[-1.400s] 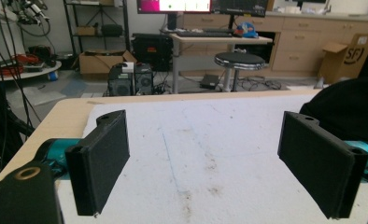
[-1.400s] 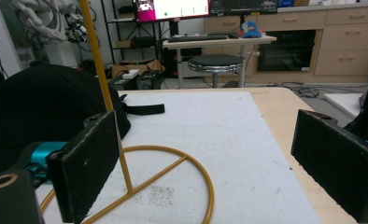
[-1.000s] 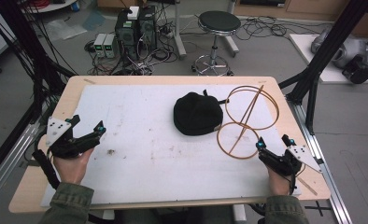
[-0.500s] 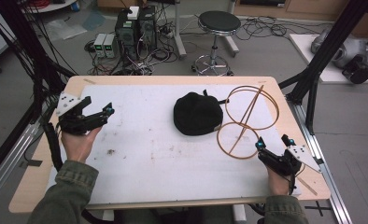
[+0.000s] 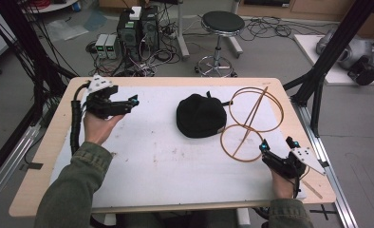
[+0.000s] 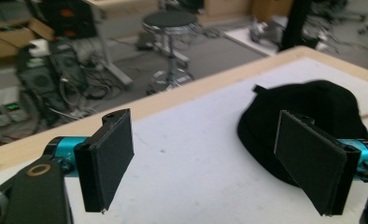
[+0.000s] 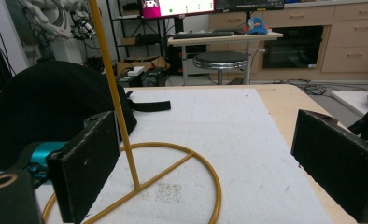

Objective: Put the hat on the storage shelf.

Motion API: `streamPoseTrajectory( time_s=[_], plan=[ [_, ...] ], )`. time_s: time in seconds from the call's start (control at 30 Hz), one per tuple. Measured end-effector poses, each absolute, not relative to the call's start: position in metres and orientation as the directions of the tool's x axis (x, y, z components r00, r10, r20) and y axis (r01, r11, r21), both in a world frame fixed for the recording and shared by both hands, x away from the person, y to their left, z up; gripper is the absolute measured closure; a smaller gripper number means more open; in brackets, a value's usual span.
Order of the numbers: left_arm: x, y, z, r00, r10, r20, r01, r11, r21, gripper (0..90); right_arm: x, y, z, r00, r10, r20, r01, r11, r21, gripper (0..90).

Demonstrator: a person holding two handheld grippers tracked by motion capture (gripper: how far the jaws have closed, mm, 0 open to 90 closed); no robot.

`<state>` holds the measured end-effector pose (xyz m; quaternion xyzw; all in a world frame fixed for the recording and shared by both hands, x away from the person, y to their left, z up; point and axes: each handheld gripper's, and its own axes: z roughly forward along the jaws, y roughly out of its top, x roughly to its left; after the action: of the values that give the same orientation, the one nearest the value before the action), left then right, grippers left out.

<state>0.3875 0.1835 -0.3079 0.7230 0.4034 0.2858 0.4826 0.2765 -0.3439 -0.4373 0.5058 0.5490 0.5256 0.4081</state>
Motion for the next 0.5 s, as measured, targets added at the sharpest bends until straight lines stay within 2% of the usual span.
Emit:
streamPoseTrajectory(
  time_s=[0.23, 0.5],
  plan=[
    [0.407, 0.146, -0.322, 0.593, 0.805, 0.022, 0.346, -0.279, 0.896, 19.2, 0.277, -0.344, -0.437, -0.159, 0.984, 0.083, 0.124, -0.063, 0.99, 7.2],
    [0.422, 0.115, -0.328, 0.619, 0.785, 0.014, 0.356, -0.297, 0.886, 19.8, 0.278, -0.344, -0.438, -0.162, 0.983, 0.089, 0.126, -0.069, 0.99, 7.2]
  ],
)
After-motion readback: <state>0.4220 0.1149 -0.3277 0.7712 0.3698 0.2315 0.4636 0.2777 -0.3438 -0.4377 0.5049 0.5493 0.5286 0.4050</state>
